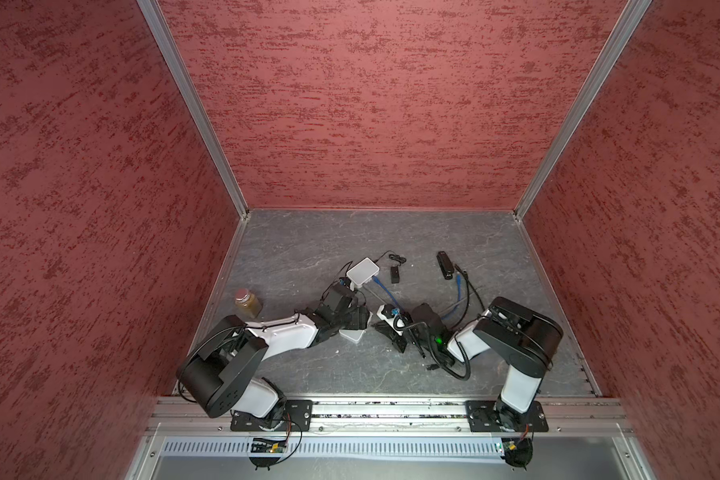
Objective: Insert the plug into the switch port
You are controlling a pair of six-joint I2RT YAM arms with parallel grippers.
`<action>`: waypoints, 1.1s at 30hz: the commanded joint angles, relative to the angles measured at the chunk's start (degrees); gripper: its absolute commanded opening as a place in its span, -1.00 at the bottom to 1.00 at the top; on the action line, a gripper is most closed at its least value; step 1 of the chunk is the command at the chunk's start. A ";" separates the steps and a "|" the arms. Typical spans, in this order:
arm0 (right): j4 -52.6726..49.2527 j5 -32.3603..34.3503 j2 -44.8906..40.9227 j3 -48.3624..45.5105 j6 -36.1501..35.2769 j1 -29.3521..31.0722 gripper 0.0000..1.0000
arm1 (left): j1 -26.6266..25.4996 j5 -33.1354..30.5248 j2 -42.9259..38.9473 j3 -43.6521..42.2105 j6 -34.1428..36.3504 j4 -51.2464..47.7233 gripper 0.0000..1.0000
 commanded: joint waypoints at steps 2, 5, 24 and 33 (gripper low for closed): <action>0.16 0.86 1.15 1.33 0.19 0.64 -1.00 | -0.10 0.81 0.63 -1.26 -1.19 -0.12 0.65; 1.65 0.42 1.48 1.25 0.24 0.68 -1.00 | -0.28 1.00 0.60 -1.40 -1.78 0.12 0.65; 8.65 -0.62 3.51 1.29 -1.54 0.72 -1.00 | -1.73 2.08 0.75 -1.92 -3.30 0.98 0.61; 12.30 -0.98 5.24 0.95 -3.31 0.72 -1.00 | -3.94 3.42 2.37 -1.89 -3.58 3.36 0.58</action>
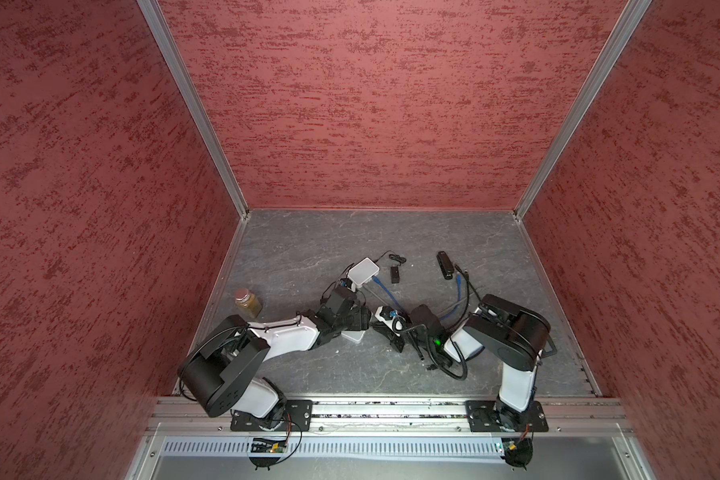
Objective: Insert the plug into the switch port
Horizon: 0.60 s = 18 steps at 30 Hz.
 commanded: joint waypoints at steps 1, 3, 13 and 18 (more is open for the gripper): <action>6.35 -1.21 0.90 0.31 -1.24 0.58 -1.00 | -2.03 4.80 2.16 -1.16 -0.96 1.11 0.59; 8.45 -1.06 1.07 -0.21 -1.62 0.60 -1.00 | -2.40 5.18 2.96 -1.05 -1.01 1.54 0.58; 14.32 0.84 2.32 -0.27 -3.68 1.47 -1.00 | -4.78 7.84 6.32 -0.19 -2.96 5.06 0.53; 14.52 -0.37 2.14 0.85 -3.84 1.65 -1.00 | -6.74 8.93 6.96 -0.02 -2.75 6.79 0.51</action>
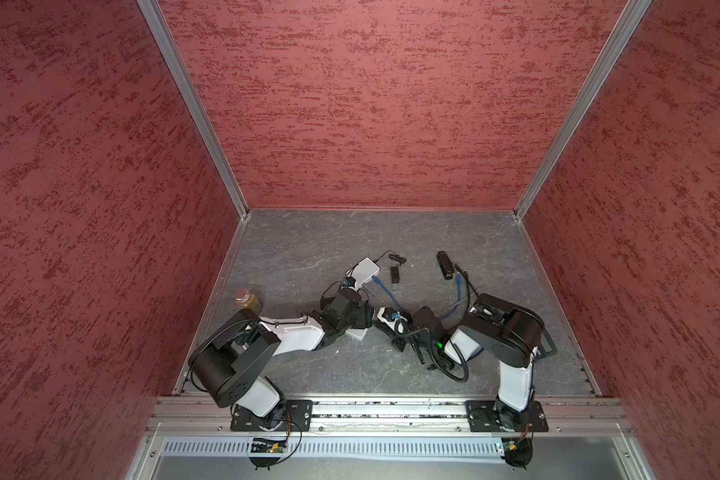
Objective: Insert the plug into the switch port
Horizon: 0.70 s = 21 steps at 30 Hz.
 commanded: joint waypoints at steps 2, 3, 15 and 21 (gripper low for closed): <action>8.05 -4.42 0.16 2.94 -1.47 1.88 -1.00 | -5.03 13.91 3.49 -0.14 -2.07 0.69 0.51; 7.92 -4.65 0.28 3.20 -1.77 1.99 -1.00 | -5.26 14.68 3.82 -0.06 -1.61 1.23 0.51; 10.86 -7.27 0.19 3.68 -6.97 2.20 -1.00 | -7.48 28.18 7.40 0.40 3.60 9.41 0.49; 10.26 -5.07 0.16 4.38 -6.42 2.20 -1.00 | -7.80 27.23 7.17 0.39 3.19 8.74 0.47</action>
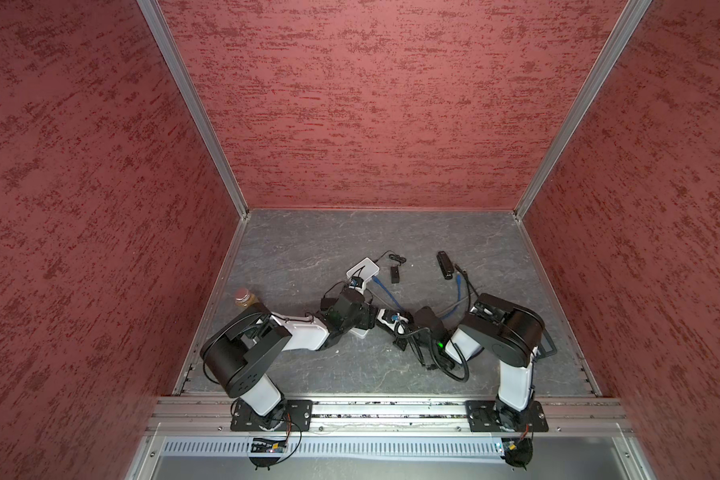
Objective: Insert the plug into the switch port
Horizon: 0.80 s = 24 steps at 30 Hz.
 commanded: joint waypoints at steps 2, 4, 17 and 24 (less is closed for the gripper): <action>9.90 -5.51 0.20 4.36 -1.11 2.54 -1.00 | -6.31 24.84 2.65 0.35 -4.06 0.03 0.48; 8.95 -4.82 0.12 4.16 -0.57 2.57 -1.00 | -5.85 21.46 1.90 0.71 -4.54 -2.79 0.49; 4.04 2.36 -1.39 -0.77 2.84 2.57 -1.00 | 2.27 11.59 -6.85 3.59 -3.08 -13.47 0.82; 0.91 4.96 -1.46 -1.11 4.26 2.59 -1.00 | 3.36 9.22 -12.48 2.61 -1.23 -12.38 0.95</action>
